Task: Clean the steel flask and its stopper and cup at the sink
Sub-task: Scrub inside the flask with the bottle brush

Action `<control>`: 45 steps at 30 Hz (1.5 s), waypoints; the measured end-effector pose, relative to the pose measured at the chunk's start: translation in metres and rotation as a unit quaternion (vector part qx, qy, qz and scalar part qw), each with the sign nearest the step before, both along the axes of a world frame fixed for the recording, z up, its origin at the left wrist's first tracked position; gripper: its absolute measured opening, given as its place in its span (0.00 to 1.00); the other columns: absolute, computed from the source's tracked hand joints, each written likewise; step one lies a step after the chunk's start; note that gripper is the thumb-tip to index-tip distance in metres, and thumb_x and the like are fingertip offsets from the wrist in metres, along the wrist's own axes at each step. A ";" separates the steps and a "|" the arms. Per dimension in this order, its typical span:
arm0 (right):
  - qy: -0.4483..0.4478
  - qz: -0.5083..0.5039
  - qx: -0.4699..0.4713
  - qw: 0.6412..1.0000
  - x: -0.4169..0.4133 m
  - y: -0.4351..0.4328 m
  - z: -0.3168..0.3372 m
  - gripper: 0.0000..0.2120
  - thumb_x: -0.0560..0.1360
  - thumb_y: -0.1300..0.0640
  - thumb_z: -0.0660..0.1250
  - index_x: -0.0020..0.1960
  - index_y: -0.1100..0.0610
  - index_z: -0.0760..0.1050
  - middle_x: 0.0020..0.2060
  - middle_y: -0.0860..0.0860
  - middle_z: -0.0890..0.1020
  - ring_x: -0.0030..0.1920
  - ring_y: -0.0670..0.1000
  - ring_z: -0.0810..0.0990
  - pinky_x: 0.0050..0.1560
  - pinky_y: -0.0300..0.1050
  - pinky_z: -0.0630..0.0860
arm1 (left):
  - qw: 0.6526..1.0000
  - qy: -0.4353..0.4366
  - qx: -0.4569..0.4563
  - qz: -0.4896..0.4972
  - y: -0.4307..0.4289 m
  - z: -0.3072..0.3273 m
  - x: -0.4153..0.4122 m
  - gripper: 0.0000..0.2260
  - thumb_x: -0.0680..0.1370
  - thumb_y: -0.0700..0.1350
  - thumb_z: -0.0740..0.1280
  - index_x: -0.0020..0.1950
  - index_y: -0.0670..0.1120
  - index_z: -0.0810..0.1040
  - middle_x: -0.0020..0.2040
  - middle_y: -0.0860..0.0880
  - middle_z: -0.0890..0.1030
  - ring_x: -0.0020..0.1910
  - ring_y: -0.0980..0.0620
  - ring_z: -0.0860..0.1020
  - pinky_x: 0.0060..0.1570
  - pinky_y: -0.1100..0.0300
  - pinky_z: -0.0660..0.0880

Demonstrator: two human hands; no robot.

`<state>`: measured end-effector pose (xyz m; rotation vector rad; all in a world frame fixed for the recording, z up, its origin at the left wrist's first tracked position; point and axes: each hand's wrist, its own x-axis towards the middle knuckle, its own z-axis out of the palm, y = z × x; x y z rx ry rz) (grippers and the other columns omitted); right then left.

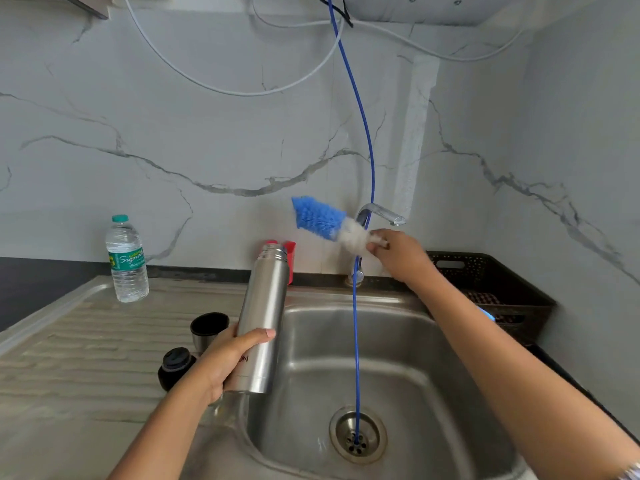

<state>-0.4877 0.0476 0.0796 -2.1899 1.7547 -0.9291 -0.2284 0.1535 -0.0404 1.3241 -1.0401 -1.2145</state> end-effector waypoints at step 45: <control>0.252 0.030 -0.294 0.921 -0.086 0.075 -0.062 0.19 0.76 0.50 0.61 0.66 0.51 0.75 0.32 0.49 0.73 0.33 0.53 0.75 0.19 0.40 0.64 | 0.892 -0.451 -0.030 -0.028 -0.003 -0.002 -0.031 0.44 0.49 0.66 0.69 0.66 0.62 0.70 0.50 0.56 0.80 0.48 0.52 0.79 0.49 0.58 0.76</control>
